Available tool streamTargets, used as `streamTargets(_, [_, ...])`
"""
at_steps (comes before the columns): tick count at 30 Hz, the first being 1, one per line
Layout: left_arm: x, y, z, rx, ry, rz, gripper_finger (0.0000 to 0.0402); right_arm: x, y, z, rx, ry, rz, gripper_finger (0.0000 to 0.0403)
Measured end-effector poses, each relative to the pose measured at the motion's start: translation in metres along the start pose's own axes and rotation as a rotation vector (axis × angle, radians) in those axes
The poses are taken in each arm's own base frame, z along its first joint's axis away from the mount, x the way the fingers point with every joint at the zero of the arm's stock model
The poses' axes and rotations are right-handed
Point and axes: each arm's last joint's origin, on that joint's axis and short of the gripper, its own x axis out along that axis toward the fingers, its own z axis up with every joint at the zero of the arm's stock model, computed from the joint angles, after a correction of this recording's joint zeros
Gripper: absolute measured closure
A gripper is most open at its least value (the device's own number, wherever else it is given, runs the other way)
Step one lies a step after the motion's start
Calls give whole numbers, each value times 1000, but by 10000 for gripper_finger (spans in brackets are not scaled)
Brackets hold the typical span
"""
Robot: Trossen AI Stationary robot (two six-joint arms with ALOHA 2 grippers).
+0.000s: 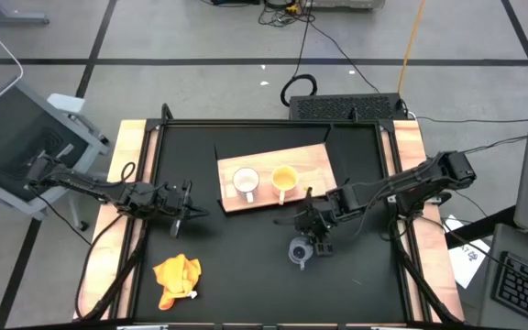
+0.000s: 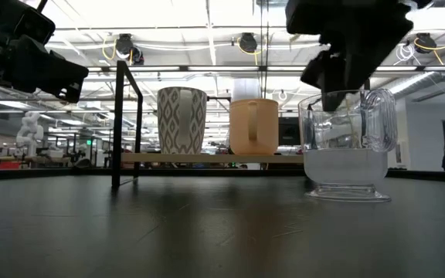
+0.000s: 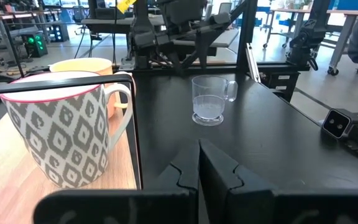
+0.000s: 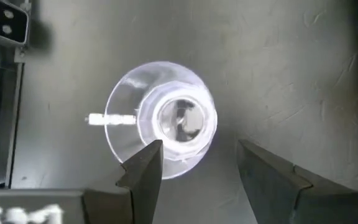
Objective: Stack small to large cups/mugs on shelf
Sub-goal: Put the transparent mug on the shelf
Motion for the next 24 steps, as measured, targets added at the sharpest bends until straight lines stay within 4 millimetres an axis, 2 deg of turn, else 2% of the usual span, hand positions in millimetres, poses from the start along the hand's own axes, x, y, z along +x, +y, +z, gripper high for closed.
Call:
streamTargets(5, [0,0,0,1,0,0,392,8,-1,-5,10,-16,6,206])
streamTargets(21, [0,0,0,4,-1,0,392,9,0,3,-51,-97,22,206])
streamTargets(24, [0,0,0,0,-1,0,392,16,-1,3,-36,-84,19,206])
